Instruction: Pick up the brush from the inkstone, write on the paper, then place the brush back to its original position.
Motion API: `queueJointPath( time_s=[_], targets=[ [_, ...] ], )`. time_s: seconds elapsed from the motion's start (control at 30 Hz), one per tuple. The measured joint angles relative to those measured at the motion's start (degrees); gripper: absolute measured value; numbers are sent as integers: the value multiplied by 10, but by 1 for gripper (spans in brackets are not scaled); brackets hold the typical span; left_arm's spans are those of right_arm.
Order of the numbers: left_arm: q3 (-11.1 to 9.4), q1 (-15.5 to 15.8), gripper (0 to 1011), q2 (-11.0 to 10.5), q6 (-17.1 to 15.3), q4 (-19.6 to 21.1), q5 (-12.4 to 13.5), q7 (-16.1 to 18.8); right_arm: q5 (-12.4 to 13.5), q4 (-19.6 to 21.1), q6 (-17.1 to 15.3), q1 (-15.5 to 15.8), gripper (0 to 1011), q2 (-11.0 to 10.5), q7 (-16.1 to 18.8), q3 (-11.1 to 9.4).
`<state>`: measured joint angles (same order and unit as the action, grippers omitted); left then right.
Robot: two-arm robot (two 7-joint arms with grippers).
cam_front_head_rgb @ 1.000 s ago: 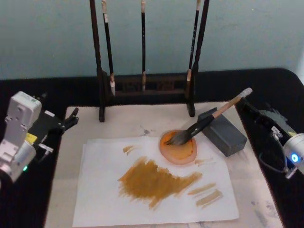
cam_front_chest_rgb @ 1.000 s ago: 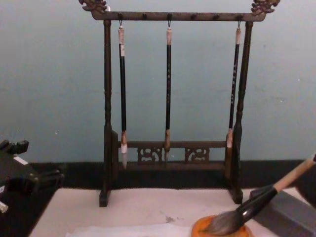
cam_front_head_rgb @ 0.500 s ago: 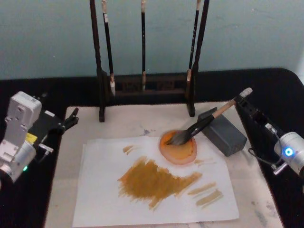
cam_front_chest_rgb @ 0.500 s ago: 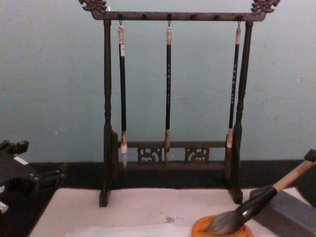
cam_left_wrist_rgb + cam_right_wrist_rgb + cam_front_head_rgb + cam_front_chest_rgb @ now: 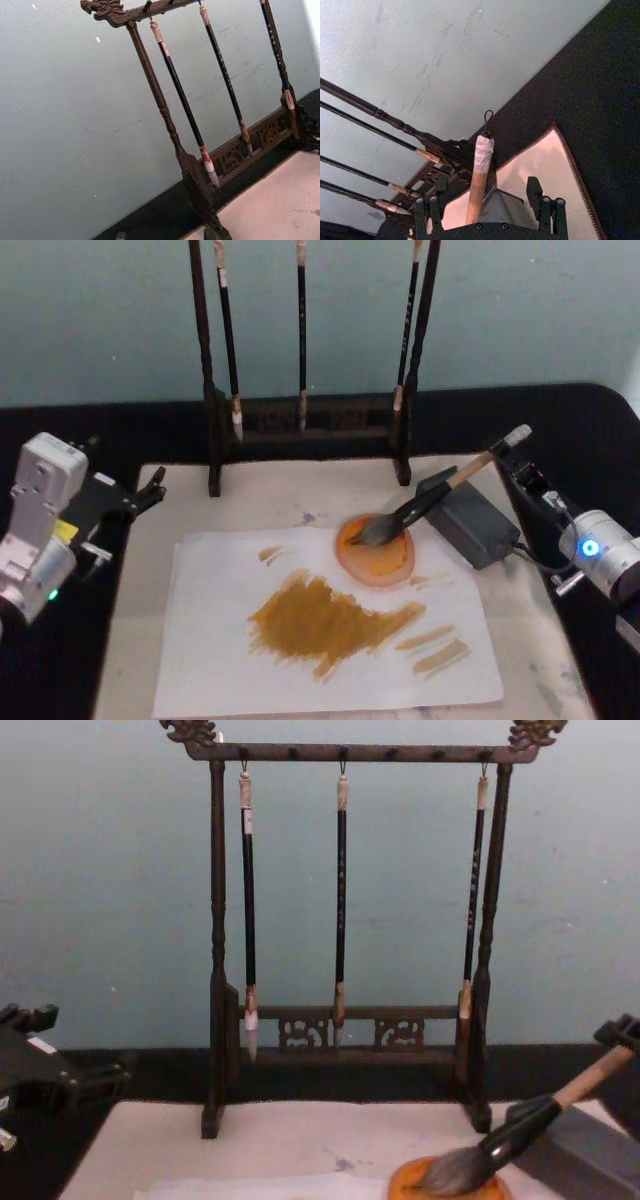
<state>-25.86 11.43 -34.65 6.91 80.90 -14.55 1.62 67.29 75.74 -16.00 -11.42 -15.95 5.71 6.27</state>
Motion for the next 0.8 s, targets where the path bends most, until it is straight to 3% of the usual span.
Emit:
queueJointPath(
  time_s=[0.43, 0.8],
  targets=[
    [0, 0, 1010, 0, 0, 0, 0, 0, 20, -48, 11, -33, 1000, 4, 11, 18],
    [0, 0, 1010, 0, 0, 0, 0, 0, 32, -55, 16, -41, 1000, -2, 14, 33]
  ],
)
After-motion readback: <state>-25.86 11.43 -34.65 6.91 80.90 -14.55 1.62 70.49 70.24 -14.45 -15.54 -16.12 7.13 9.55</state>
